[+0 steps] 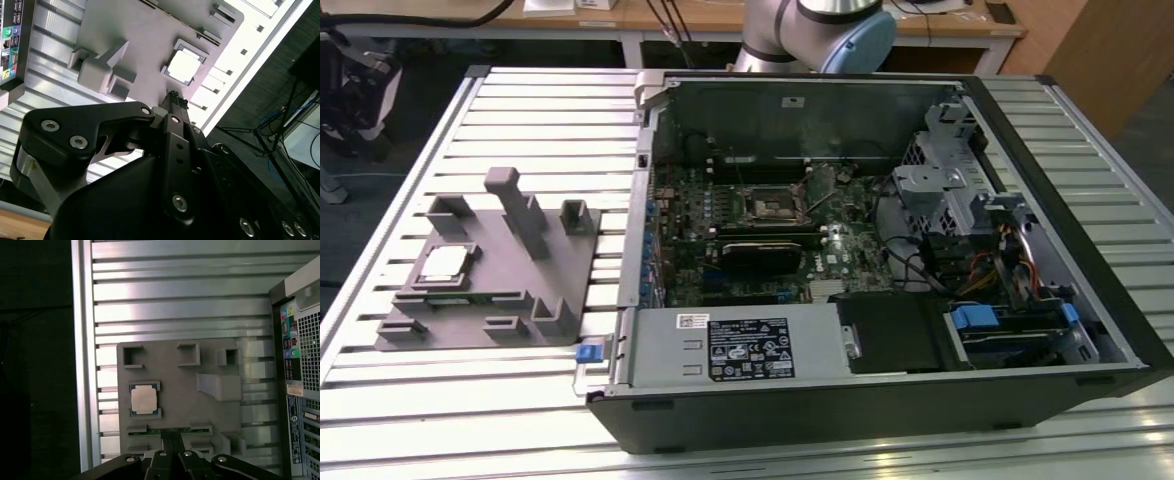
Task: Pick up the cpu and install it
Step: 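Pick up the cpu and move it towards the insertion slot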
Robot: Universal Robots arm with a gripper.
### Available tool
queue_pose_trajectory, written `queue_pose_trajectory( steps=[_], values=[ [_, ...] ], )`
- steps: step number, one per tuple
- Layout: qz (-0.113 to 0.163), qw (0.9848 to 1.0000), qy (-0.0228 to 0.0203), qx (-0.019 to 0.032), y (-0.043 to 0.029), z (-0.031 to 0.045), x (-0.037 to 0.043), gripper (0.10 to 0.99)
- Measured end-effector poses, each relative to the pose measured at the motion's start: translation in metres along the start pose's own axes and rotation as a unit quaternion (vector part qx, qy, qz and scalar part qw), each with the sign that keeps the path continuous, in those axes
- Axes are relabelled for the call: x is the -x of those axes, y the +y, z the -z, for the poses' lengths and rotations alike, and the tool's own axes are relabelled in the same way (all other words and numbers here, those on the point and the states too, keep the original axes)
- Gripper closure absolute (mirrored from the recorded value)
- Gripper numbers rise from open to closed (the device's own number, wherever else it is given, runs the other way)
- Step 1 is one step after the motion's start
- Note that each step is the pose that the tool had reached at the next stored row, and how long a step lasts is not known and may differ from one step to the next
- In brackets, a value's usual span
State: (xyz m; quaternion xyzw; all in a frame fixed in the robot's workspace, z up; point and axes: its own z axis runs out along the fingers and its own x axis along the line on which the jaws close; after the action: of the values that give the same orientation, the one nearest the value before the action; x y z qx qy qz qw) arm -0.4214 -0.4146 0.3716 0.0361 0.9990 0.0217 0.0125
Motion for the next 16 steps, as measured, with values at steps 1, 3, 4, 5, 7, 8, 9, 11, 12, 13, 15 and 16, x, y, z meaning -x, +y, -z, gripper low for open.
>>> queue_pose_trajectory(
  steps=[1, 3, 4, 5, 7, 8, 9, 11, 12, 13, 15, 16],
  values=[
    [0.000, 1.0000, 0.0000, 0.0000, -0.0002, -0.0005, 0.0000, 0.980],
    [0.000, 1.0000, -0.0001, 0.0000, -0.0004, -0.0016, 0.0000, 0.980],
    [0.000, 1.0000, -0.0001, 0.0000, -0.0004, -0.0023, 0.0000, 0.980],
    [0.000, 1.0000, -0.0001, 0.0000, -0.0005, -0.0030, 0.0000, 0.980],
    [0.000, 1.0000, -0.0001, 0.0000, -0.0007, -0.0043, -0.0001, 0.980],
    [0.000, 1.0000, 0.0000, 0.0000, -0.0007, -0.0049, -0.0001, 0.980],
    [0.000, 1.0000, 0.0000, 0.0000, -0.0008, -0.0055, -0.0001, 0.980],
    [0.000, 1.0000, 0.0000, 0.0000, -0.0009, -0.0066, -0.0001, 0.980],
    [0.000, 1.0000, 0.0000, 0.0000, -0.0009, -0.0071, -0.0001, 0.980],
    [0.000, 1.0000, -0.0001, 0.0000, -0.0009, -0.0077, -0.0002, 0.980],
    [0.000, 1.0000, 0.0000, 0.0000, -0.0010, -0.0087, -0.0002, 0.980],
    [0.000, 1.0000, 0.0000, 0.0000, -0.0010, -0.0091, -0.0002, 0.980]
  ],
)
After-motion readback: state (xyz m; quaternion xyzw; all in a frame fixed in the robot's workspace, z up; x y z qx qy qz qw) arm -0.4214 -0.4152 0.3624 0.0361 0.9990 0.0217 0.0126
